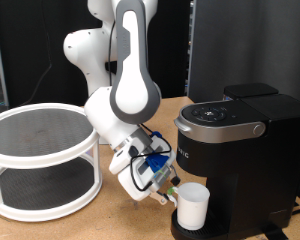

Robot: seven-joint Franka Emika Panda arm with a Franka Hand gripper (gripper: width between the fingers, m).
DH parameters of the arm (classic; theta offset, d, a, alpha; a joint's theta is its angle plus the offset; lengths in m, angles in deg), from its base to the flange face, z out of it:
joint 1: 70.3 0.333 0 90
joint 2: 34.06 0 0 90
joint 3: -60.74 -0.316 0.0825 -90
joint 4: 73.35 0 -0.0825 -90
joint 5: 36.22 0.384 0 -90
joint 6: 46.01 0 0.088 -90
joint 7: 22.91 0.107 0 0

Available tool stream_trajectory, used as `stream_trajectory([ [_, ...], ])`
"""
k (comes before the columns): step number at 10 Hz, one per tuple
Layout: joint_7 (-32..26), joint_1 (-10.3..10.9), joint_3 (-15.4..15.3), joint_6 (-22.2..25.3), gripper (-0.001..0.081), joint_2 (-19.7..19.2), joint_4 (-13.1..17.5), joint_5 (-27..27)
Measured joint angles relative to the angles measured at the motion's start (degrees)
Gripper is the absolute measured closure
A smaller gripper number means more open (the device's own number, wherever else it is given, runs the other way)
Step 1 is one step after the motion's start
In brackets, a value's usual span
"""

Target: Make a cup of coffee with the keurig machine

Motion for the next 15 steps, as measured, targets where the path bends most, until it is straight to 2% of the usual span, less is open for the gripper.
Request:
stream_trajectory([
  [1,2.1,-0.7,0.5,0.8,0.0058,1.1,-1.1,-3.3],
  [2,3.8,-1.4,1.1,1.4,0.0058,2.5,-2.3,-6.2],
  [3,5.8,-2.2,1.8,2.4,0.0011,4.4,-3.7,-9.5],
  [6,10.9,-3.9,3.6,4.1,0.0003,11.1,-7.3,-18.3],
  [7,11.2,-4.1,3.9,4.1,0.0003,13.7,-9.0,-19.5],
  [9,11.2,-4.2,4.0,4.2,0.0003,13.1,-8.9,-19.5],
  [11,11.2,-5.2,5.1,7.5,0.0003,13.5,-9.0,-20.9],
  [15,20.8,-7.7,7.7,13.5,0.0003,19.9,-8.9,-29.9],
])
